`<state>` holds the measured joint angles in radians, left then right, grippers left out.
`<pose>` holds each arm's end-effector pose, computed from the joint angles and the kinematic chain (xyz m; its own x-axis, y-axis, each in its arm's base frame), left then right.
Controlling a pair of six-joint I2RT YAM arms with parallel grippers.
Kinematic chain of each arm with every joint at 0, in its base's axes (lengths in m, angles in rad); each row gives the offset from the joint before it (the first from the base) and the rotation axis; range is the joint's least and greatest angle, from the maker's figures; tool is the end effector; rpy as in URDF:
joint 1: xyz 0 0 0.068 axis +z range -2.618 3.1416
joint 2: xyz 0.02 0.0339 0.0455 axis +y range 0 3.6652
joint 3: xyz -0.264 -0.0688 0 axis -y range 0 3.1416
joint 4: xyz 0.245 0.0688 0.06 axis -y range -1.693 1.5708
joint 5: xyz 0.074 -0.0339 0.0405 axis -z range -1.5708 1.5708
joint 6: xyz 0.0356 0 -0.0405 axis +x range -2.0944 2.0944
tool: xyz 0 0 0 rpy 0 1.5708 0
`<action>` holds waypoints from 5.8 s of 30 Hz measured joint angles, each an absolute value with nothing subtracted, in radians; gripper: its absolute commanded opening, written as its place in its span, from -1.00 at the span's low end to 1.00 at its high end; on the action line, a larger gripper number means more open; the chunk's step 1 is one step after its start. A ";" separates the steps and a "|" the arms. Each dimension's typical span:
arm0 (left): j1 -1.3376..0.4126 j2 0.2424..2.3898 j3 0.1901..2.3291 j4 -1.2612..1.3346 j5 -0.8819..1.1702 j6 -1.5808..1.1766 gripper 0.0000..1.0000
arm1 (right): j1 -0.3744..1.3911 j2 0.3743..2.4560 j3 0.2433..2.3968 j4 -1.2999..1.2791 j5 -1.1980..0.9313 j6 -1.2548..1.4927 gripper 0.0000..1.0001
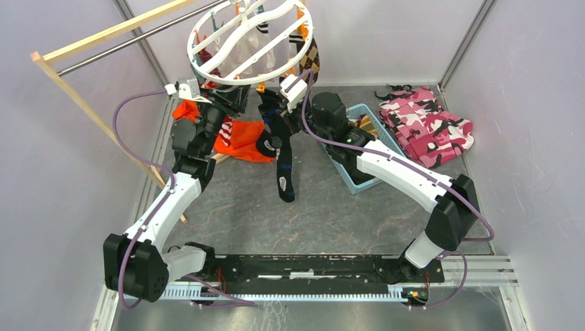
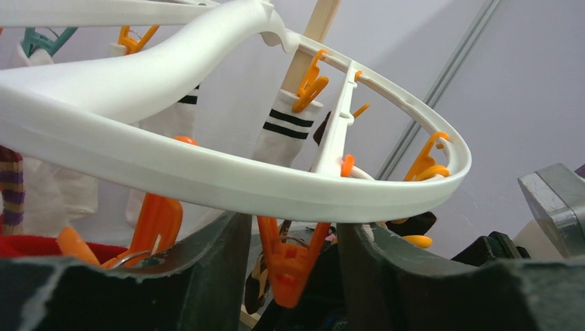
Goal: Clip the socks to the hanger
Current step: Clamp the sock onto the hanger.
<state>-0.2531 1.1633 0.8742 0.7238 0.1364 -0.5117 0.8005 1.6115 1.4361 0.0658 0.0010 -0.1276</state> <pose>0.2567 -0.0714 0.3896 0.1756 -0.5465 -0.8189 0.5201 0.7577 -0.3942 0.2726 0.2809 0.3816 0.0157 -0.1666 -0.9859 -0.7209 0.6814 -0.1266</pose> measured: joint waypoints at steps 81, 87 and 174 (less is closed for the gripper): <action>-0.264 1.167 0.995 0.623 0.113 -0.453 -0.95 | 0.785 1.611 1.496 0.025 -0.183 -0.135 -1.00; -0.266 1.156 1.006 0.584 0.094 -0.462 -0.96 | 0.791 1.605 1.544 0.010 -0.223 -0.135 -1.00; -0.266 1.152 1.015 0.564 0.088 -0.495 -0.95 | 0.827 1.663 1.734 -0.094 -0.111 -0.068 -1.00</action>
